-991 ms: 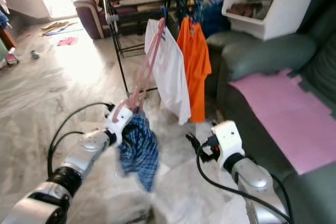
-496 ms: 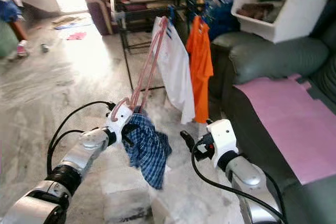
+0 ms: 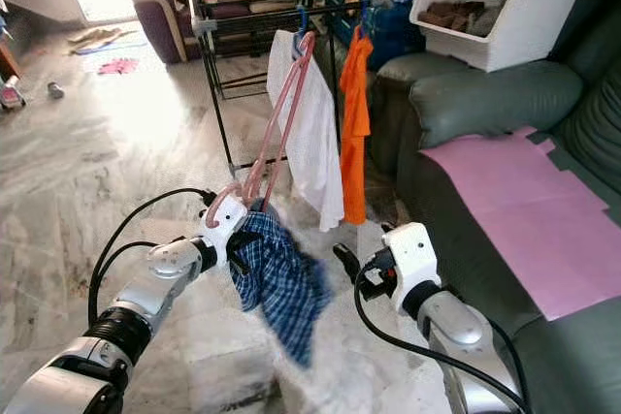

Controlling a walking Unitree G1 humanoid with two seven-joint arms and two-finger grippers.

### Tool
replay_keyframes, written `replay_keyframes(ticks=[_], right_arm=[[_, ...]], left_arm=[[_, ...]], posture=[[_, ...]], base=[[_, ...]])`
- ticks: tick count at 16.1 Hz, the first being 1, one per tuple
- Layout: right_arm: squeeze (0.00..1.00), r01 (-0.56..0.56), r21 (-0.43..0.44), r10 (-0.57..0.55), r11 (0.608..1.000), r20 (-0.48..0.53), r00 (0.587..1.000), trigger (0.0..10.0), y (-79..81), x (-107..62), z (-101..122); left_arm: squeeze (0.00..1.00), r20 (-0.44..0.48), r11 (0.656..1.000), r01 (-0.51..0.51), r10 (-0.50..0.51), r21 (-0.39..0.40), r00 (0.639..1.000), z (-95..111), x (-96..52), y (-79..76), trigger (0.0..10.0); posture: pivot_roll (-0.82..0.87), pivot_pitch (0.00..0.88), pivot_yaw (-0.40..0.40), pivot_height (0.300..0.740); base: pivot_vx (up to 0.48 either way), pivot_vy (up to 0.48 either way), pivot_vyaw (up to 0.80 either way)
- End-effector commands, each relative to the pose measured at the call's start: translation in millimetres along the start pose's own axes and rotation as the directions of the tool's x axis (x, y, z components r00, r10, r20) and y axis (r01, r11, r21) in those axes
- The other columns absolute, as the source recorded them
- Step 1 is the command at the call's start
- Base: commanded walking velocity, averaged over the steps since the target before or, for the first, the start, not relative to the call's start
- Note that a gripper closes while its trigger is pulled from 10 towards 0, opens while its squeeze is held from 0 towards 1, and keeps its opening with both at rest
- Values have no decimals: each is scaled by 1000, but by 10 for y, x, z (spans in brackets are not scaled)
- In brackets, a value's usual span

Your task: Hang hanger

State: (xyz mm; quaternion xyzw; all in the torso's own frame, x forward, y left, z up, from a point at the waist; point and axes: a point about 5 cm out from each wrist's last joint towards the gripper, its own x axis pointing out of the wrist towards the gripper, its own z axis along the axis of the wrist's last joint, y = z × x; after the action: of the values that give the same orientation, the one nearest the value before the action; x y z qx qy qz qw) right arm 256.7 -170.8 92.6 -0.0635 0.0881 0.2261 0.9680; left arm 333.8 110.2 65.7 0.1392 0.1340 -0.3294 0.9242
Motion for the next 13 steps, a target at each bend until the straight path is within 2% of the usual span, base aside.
replay_keyframes(ticks=[1, 6, 9, 12, 13], right_arm=[[0, -15, -2, 15, 1000, 21, 1000, 10000, 25, 18, 55], [0, -12, -9, 12, 1000, 20, 1000, 10000, 18, 16, 57], [0, -8, -13, 8, 1000, 19, 1000, 10000, 7, 20, 59], [0, -7, -19, 7, 1000, 19, 1000, 10000, 6, 19, 59], [0, -7, -22, 7, 1000, 19, 1000, 10000, 6, 18, 58]], left_arm=[[0, 20, 1000, -4, 4, 16, 1000, 35, -24, 46, 10000], [0, 25, 1000, 0, 0, 20, 1000, 37, -23, 33, 10000], [0, 26, 1000, -3, 2, 30, 1000, 48, -20, 38, 10000], [0, 32, 998, 1, -3, 66, 999, 70, -21, 45, 10000], [0, 36, 994, 13, -17, 112, 999, 99, -21, 50, 10000]], posture=[[-90, 14, 67, 740], [-91, 13, 65, 740], [-93, 11, 66, 740], [-92, 11, 67, 740], [-92, 11, 67, 740]], base=[[0, 480, -438], [0, 446, -86], [0, 293, 0], [0, 0, 0], [0, 0, 0]])
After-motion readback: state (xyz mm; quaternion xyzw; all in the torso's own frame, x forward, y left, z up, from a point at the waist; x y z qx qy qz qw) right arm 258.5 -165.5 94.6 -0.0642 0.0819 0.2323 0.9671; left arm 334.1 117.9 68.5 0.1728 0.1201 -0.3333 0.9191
